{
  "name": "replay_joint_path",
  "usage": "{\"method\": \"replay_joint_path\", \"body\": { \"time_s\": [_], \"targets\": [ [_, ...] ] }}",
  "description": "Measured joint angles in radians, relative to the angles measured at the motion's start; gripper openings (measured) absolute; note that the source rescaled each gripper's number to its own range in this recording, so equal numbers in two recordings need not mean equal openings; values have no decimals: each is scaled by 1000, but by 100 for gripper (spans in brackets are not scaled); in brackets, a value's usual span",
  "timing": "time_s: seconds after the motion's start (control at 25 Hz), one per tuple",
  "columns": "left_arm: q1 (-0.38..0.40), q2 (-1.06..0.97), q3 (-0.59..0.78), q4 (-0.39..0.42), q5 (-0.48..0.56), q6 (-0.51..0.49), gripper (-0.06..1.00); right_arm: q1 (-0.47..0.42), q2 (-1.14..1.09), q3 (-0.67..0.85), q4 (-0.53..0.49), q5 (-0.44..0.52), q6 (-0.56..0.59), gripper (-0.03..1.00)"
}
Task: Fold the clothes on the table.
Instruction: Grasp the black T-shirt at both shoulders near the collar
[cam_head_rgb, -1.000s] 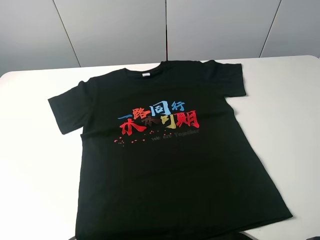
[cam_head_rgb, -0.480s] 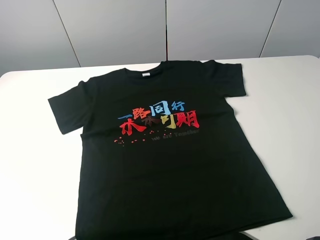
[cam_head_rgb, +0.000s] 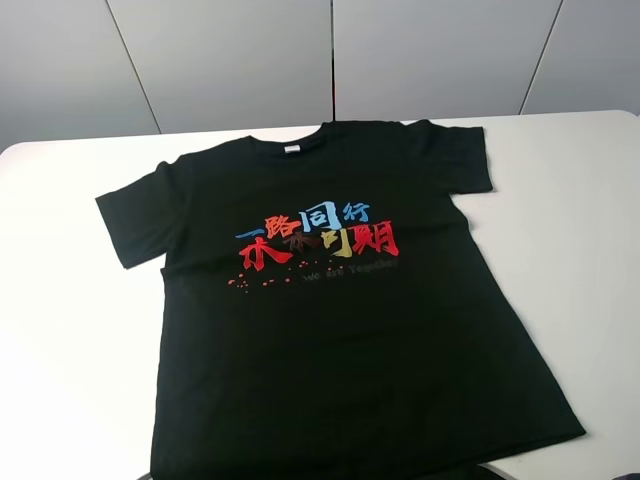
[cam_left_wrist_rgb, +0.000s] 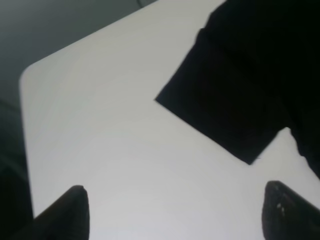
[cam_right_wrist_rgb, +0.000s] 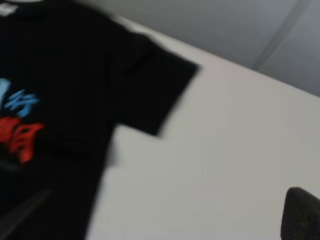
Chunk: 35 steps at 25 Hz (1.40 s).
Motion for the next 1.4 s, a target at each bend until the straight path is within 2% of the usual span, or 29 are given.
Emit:
{"method": "replay_joint_path", "body": {
  "time_s": [0.2, 0.32, 0.48, 0.68, 0.84, 0.96, 1.04, 1.12, 1.28, 1.4],
  "targets": [
    [-114, 200, -76, -27, -2, 115, 97, 30, 233, -49, 46, 20, -180, 95],
    [-157, 311, -119, -26, -4, 133, 97, 32, 363, -49, 50, 18, -239, 95],
    [-184, 436, -138, -24, -4, 182, 97, 34, 495, -49, 88, 18, -315, 95],
    [-188, 558, -138, -54, -6, 257, 96, 57, 597, -49, 98, 20, -540, 95],
    [-209, 641, -138, -85, -8, 333, 87, 118, 632, -49, 63, 2, -695, 95],
    [-255, 694, -138, -66, -21, 377, 76, 160, 658, -49, 14, -50, -734, 95],
    [-290, 721, -138, -34, -50, 382, 73, 179, 679, -49, -16, -80, -742, 95],
    [-326, 737, -138, -11, -79, 384, 77, 191, 704, -49, -39, -93, -746, 95],
    [-375, 754, -143, -4, -141, 386, 91, 198, 772, -51, -76, -102, -754, 92],
    [-384, 761, -143, -2, -172, 388, 94, 198, 812, -51, -84, -121, -760, 88]
  ]
}}
